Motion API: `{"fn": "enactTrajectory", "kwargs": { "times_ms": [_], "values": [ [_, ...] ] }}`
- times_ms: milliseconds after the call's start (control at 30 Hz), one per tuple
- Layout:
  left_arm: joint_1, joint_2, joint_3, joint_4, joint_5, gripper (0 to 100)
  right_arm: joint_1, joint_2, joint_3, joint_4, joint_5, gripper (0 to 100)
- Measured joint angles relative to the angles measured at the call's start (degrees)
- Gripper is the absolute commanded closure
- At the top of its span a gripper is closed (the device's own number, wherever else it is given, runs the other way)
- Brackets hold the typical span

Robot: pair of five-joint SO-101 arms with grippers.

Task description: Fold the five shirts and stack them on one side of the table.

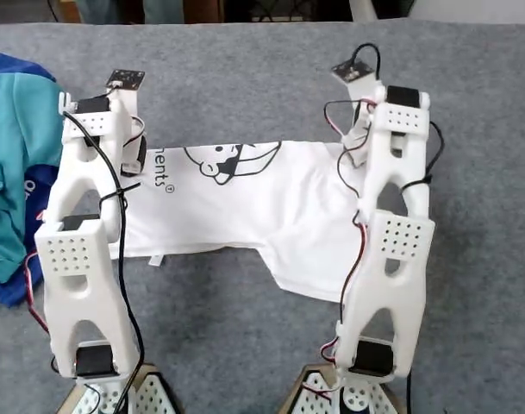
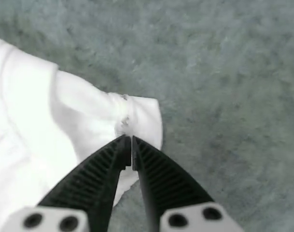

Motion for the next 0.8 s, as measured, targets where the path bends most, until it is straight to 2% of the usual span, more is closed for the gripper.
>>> {"fn": "enactTrajectory", "kwargs": {
  "times_ms": [367,533,667,800],
  "values": [
    [-0.18,-13.80,6.86,0.62,0.09,97,0.00,0.44,-22.86,13.27,0.00,98.4],
    [2.55,-21.71,10.37,2.81,0.09,97,-0.88,0.44,-24.53,13.98,0.00,98.5],
    [3.16,-26.20,18.11,2.73,-0.09,97,-1.23,0.62,-24.53,13.98,-0.62,98.5],
    [3.34,-29.89,30.59,-4.40,-0.26,97,-1.41,0.70,-24.44,13.98,-0.88,98.4]
  ]
}}
